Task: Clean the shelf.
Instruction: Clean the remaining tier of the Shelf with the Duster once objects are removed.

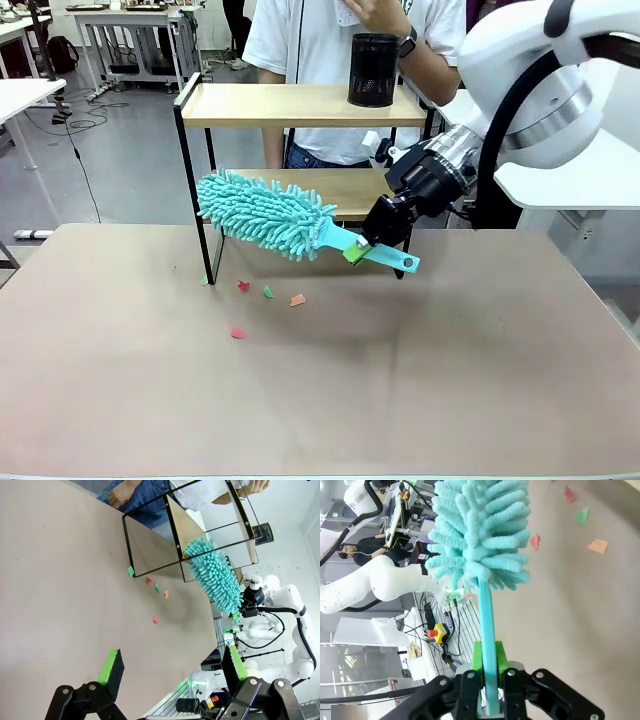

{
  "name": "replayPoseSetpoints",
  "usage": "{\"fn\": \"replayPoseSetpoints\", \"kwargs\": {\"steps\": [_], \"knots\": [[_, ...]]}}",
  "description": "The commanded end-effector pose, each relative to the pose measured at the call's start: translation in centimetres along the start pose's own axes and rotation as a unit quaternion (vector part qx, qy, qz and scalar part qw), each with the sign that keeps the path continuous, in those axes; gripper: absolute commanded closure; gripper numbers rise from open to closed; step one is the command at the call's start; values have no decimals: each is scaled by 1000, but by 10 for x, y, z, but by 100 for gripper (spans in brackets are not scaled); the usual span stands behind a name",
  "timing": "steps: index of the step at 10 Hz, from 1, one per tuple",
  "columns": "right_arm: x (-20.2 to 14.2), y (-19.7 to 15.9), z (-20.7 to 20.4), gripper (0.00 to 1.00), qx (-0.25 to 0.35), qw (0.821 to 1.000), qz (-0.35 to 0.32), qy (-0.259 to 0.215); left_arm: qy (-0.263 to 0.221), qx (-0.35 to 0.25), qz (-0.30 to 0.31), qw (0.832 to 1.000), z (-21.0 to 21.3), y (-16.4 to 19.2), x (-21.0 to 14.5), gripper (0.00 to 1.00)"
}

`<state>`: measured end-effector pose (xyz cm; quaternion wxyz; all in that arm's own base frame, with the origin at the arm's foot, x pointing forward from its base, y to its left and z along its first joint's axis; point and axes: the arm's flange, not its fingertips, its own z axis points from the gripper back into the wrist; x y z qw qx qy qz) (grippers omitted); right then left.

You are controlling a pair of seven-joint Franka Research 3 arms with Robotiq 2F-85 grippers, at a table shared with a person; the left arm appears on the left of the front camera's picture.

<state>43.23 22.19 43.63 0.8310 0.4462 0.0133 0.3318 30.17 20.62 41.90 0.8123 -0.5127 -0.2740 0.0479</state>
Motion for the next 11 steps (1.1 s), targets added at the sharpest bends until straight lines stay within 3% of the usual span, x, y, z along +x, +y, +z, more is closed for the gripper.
{"fn": "replayPoseSetpoints", "kwargs": {"steps": [1, 2, 5, 7, 11], "knots": [[-25, 9, 6, 92, 21, 1000, 14, 18, -10, -12, -11, 1000, -1, 0, 0, 0], [-39, 9, 12, 92, 38, 997, 6, 67, -10, -12, -11, 1000, -1, 0, 0, 0], [-87, 10, 40, 92, 26, 994, 11, 109, -10, -12, -11, 1000, -1, 0, 0, 0], [-104, 10, 53, 92, 36, 995, 27, 85, -10, -12, -11, 1000, -1, 0, 0, 0], [-104, 3, 59, 92, 62, 993, 29, 92, -10, -12, -11, 1000, -1, 0, 0, 0]]}}
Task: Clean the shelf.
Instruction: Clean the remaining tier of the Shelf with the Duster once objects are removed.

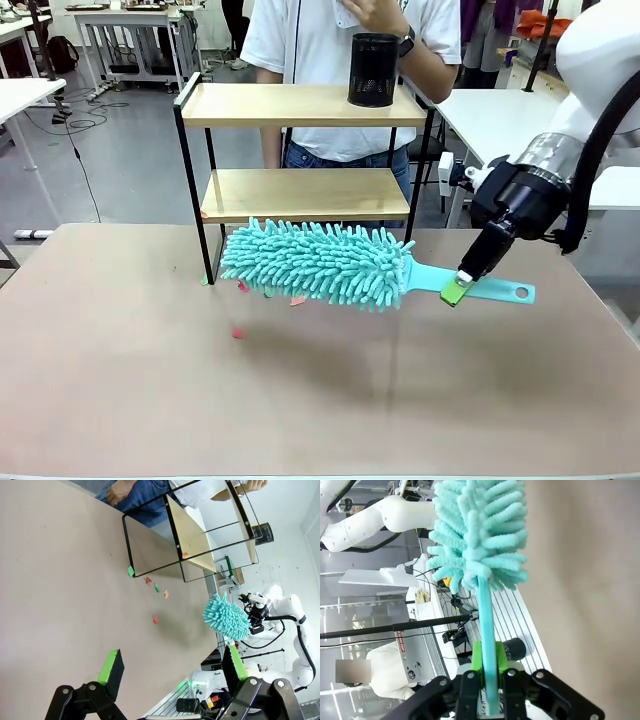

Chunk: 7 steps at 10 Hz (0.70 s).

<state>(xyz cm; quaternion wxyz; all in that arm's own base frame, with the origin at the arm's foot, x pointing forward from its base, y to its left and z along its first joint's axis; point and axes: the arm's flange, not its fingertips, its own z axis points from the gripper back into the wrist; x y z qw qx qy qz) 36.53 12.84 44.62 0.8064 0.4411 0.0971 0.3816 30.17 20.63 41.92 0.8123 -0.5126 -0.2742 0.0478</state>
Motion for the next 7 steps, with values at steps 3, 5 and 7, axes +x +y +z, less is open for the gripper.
{"fn": "replayPoseSetpoints", "kwargs": {"steps": [3, 5, 7], "knots": [[-85, -32, 65, 92, 157, 981, 23, -108, -9, -12, -11, 1000, -2, 0, 0, 0], [-148, -61, 85, 92, 183, 972, 11, -150, -9, -12, -11, 1000, -2, 0, 0, 0], [-183, -89, 79, 92, 179, 972, -14, -154, -9, -12, -11, 1000, -2, 0, 0, 0]]}}
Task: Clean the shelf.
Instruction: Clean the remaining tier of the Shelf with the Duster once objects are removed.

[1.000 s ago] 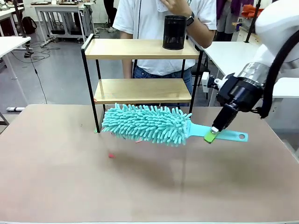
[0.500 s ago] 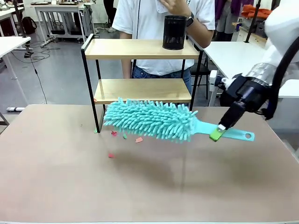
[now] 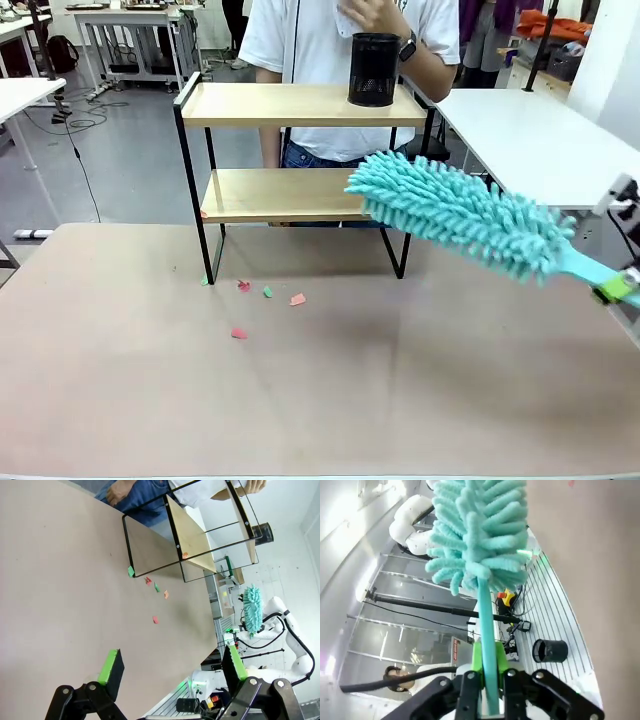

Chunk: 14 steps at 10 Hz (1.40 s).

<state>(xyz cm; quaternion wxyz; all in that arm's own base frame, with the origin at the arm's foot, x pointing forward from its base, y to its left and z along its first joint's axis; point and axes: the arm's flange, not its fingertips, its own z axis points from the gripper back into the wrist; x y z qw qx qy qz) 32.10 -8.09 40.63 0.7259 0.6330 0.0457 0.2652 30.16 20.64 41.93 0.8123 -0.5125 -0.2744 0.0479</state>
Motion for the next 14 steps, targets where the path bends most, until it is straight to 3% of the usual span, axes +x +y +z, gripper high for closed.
{"fn": "replayPoseSetpoints", "kwargs": {"steps": [1, 5, 6, 7, 11, 14], "knots": [[19, 15, -12, 92, -2, 1000, 12, 12, -9, -12, -11, 1000, -2, 0, 0, 0], [19, 15, -12, 92, -2, 1000, 12, 12, -9, -12, -11, 1000, -2, 0, 0, 0], [13, 7, -12, 88, -4, 1000, 13, 19, -9, -12, -11, 1000, -2, 0, 0, 0], [20, 10, -19, 88, -16, 999, 3, 44, -9, -12, -11, 1000, -2, 0, 0, 0], [31, 11, -24, 88, -9, 998, -17, 58, -9, -12, -11, 1000, -2, 0, 0, 0], [55, 37, -51, 88, -75, 996, -55, -5, -9, -12, -11, 1000, -2, 0, 0, 0]]}}
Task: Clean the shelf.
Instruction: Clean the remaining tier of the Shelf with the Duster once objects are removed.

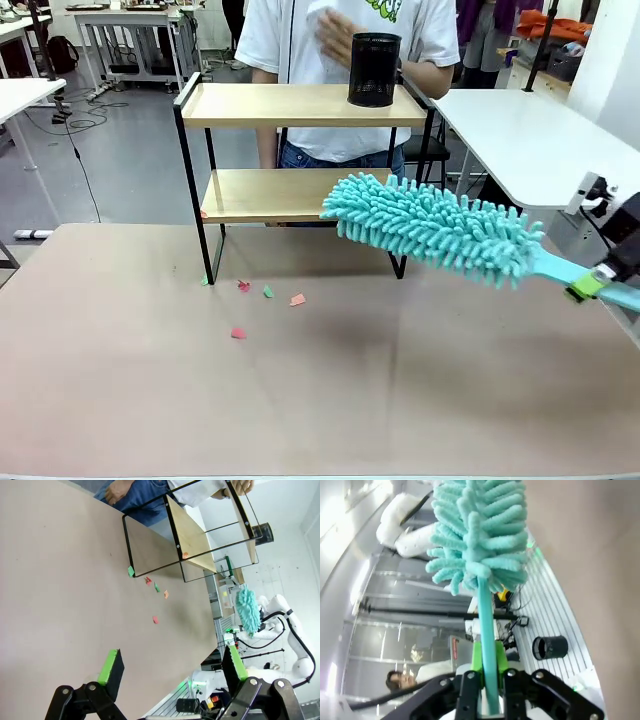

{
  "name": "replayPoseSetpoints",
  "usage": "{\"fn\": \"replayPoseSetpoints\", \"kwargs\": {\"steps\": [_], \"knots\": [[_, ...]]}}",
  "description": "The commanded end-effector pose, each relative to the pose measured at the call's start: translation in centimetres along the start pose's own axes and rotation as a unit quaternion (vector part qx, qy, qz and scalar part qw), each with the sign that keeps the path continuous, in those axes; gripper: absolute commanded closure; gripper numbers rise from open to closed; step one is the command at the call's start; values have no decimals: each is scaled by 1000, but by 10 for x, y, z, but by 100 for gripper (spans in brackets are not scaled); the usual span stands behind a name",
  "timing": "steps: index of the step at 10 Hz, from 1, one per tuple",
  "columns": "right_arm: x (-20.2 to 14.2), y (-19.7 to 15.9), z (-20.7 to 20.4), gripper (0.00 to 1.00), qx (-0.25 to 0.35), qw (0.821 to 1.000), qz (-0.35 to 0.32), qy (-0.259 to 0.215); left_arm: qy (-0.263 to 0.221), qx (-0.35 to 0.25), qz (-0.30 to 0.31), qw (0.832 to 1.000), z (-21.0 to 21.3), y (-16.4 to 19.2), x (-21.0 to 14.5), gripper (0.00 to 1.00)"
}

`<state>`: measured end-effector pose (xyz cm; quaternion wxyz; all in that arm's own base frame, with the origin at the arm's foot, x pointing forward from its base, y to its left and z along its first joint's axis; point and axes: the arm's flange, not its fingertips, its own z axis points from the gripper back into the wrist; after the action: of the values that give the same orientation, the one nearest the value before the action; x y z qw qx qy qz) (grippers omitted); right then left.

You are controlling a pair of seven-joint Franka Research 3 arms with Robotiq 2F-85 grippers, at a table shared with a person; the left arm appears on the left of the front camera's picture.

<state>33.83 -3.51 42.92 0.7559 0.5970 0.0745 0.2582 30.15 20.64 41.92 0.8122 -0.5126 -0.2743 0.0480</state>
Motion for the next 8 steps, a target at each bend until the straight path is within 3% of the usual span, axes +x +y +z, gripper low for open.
{"fn": "replayPoseSetpoints", "kwargs": {"steps": [1, 4, 5, 8], "knots": [[32, 36, -41, 88, -71, 997, -28, -23, -9, -12, -11, 1000, -2, 0, 0, 0], [86, 45, -89, 88, -149, 987, -61, 6, -9, -12, -11, 1000, -2, 0, 0, 0], [101, 41, -102, 88, -152, 986, -66, 33, -9, -12, -11, 1000, -2, 0, 0, 0], [130, 47, -127, 88, -164, 984, -49, 54, -9, -12, -11, 1000, -2, 0, 0, 0]]}}
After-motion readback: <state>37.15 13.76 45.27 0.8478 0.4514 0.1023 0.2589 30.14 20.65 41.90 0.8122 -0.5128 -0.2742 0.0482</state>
